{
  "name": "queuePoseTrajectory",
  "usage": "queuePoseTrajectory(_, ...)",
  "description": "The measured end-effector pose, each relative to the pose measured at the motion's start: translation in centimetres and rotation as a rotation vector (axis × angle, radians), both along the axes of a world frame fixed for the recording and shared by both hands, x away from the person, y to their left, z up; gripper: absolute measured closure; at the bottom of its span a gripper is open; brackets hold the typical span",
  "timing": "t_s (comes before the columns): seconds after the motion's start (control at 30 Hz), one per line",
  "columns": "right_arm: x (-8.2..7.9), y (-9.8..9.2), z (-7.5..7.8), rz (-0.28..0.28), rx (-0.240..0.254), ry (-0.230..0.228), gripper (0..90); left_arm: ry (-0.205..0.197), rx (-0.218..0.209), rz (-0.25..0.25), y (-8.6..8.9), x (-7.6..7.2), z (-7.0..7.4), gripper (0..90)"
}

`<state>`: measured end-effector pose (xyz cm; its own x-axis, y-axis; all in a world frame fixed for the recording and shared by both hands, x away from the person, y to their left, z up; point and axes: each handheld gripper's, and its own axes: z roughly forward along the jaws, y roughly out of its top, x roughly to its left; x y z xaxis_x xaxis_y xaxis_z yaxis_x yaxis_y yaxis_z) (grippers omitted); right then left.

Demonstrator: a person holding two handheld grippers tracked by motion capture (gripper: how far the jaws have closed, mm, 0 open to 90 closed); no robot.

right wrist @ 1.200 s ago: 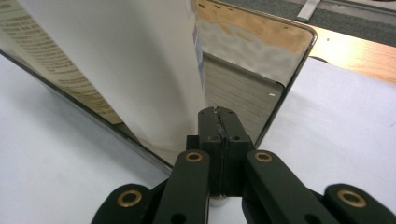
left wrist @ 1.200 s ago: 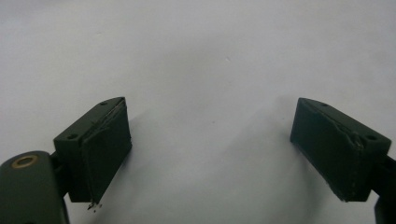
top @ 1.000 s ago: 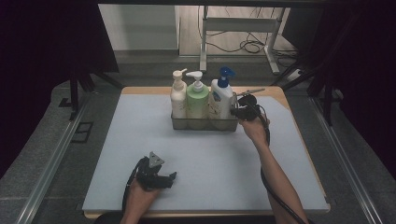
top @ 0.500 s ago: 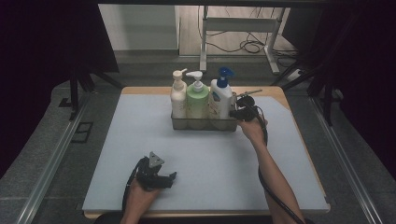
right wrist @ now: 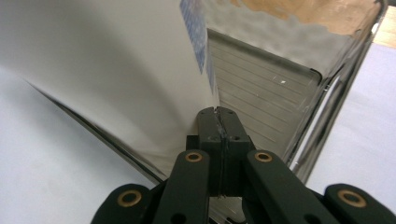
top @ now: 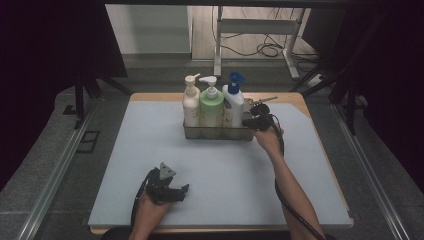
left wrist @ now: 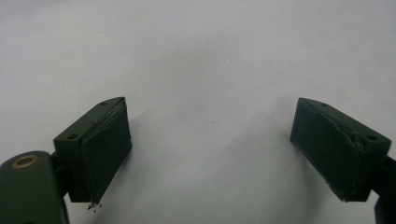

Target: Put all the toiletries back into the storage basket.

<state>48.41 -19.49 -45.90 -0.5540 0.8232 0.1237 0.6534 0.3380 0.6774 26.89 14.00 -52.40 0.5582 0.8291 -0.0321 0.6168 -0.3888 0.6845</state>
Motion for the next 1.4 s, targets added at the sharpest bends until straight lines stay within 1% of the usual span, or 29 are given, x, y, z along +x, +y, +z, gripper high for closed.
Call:
queuePoseTrajectory(0.2, -0.1, 0.4, 0.0, 0.010, -0.011, 0.001, 89.5, 0.000, 0.000, 0.000, 0.0, 0.0, 0.0, 11.9)
queuePoseTrajectory(0.43, -0.2, 0.5, 0.1, 0.031, 0.003, 0.014, 89.0, 0.000, 0.001, -0.001, 0.0, 0.0, 0.0, 11.9)
queuePoseTrajectory(0.53, -0.2, 0.8, 0.2, 0.040, 0.002, 0.015, 88.6, 0.000, 0.000, 0.000, 0.0, 0.0, 0.0, 11.9)
queuePoseTrajectory(0.7, -0.3, 1.0, 0.2, 0.055, -0.008, 0.007, 88.6, 0.000, 0.000, 0.000, 0.0, 0.0, 0.0, 11.9)
queuePoseTrajectory(0.83, -0.4, 1.1, 0.2, 0.054, -0.006, 0.011, 88.9, 0.000, 0.000, -0.001, 0.0, 0.0, 0.0, 11.9)
queuePoseTrajectory(0.97, -0.4, 1.1, 0.3, 0.060, -0.008, -0.001, 89.3, 0.000, 0.000, -0.001, 0.0, 0.0, 0.0, 11.9)
queuePoseTrajectory(1.4, -0.7, 1.3, 0.6, 0.068, 0.002, -0.001, 89.6, 0.000, 0.000, -0.001, 0.0, 0.0, 0.0, 11.9)
